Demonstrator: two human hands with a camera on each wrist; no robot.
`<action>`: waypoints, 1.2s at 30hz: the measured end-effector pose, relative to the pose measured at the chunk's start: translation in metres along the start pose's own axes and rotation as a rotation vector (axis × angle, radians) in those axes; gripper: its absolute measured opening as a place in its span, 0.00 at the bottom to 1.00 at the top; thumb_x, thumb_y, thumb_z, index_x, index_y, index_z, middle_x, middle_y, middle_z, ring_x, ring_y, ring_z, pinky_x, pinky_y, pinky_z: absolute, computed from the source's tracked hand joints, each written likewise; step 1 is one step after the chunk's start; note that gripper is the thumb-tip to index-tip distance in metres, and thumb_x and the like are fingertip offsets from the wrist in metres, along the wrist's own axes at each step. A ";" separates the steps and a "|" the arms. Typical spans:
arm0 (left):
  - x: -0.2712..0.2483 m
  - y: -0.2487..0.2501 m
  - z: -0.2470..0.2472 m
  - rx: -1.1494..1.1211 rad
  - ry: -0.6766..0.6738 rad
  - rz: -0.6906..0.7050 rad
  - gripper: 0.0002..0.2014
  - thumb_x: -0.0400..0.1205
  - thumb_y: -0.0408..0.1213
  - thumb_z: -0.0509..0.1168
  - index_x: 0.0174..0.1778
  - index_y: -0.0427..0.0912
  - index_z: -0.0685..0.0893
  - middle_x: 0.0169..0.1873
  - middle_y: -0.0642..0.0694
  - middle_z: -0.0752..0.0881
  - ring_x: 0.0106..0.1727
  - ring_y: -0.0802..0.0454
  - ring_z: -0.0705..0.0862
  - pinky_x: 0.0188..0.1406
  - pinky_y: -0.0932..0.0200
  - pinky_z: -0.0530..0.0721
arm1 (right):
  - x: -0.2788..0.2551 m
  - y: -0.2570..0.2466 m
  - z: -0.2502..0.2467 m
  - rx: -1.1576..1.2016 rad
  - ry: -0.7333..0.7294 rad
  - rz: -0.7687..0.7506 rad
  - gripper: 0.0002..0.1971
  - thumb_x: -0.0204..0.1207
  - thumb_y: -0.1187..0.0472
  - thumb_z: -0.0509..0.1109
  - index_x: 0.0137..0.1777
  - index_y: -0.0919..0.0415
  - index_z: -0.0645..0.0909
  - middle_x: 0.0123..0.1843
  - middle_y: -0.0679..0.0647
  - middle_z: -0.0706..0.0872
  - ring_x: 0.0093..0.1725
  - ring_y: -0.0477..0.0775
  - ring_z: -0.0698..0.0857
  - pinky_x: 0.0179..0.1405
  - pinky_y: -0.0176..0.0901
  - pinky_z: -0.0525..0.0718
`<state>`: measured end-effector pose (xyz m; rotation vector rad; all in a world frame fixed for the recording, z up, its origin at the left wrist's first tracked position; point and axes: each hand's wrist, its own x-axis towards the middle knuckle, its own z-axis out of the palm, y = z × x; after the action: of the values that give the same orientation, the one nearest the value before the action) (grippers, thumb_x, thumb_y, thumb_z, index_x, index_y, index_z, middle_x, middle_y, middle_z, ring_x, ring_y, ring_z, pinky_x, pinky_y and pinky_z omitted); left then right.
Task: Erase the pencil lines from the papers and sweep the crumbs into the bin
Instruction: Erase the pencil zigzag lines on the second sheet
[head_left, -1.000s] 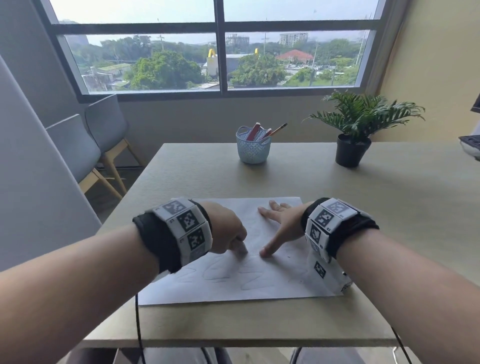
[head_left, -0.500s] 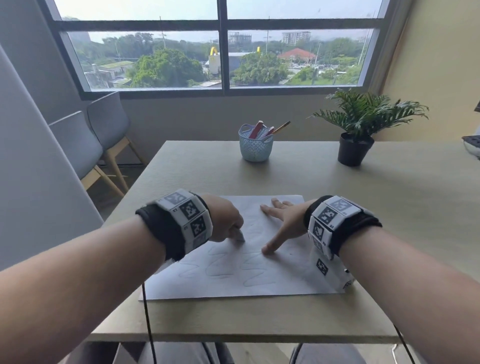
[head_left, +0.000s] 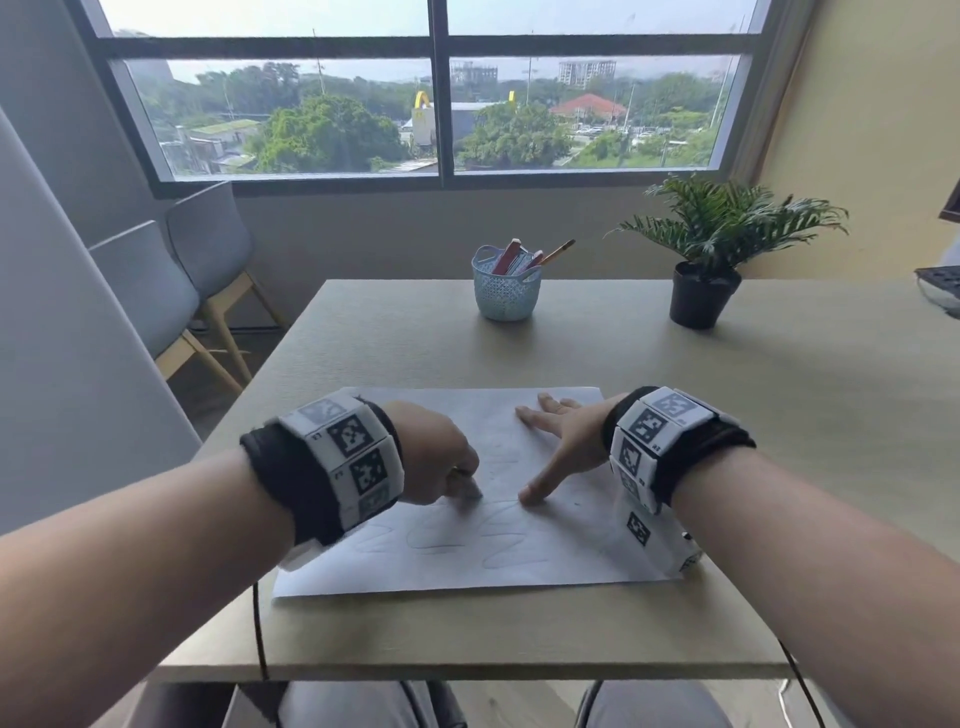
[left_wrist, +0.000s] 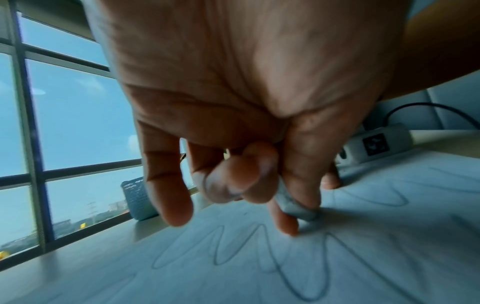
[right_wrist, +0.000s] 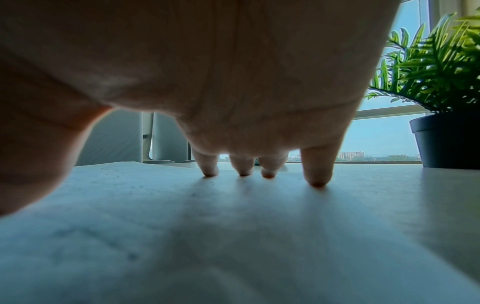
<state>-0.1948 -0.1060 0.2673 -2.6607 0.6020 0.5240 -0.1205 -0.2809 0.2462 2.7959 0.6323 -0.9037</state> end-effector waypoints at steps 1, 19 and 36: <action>-0.003 0.001 0.003 0.003 -0.008 0.015 0.11 0.87 0.47 0.55 0.53 0.48 0.80 0.37 0.53 0.78 0.41 0.50 0.77 0.39 0.57 0.73 | 0.000 0.000 0.000 -0.004 0.000 0.001 0.62 0.58 0.22 0.69 0.83 0.38 0.34 0.86 0.46 0.33 0.85 0.50 0.37 0.82 0.65 0.42; -0.004 0.011 0.002 -0.067 0.032 -0.064 0.17 0.87 0.54 0.53 0.55 0.47 0.81 0.48 0.47 0.84 0.42 0.46 0.76 0.41 0.57 0.74 | -0.003 -0.001 0.000 -0.011 0.104 0.047 0.60 0.59 0.22 0.68 0.84 0.40 0.40 0.86 0.51 0.33 0.86 0.56 0.42 0.82 0.64 0.47; 0.010 0.009 -0.007 -0.015 -0.021 -0.030 0.15 0.87 0.52 0.55 0.63 0.52 0.79 0.54 0.49 0.84 0.50 0.49 0.78 0.47 0.55 0.76 | -0.016 0.002 0.008 0.023 0.009 0.008 0.58 0.61 0.26 0.71 0.82 0.34 0.36 0.86 0.45 0.34 0.85 0.51 0.36 0.81 0.67 0.44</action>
<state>-0.1883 -0.1197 0.2669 -2.6702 0.5538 0.5497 -0.1359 -0.2900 0.2489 2.8222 0.6159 -0.9031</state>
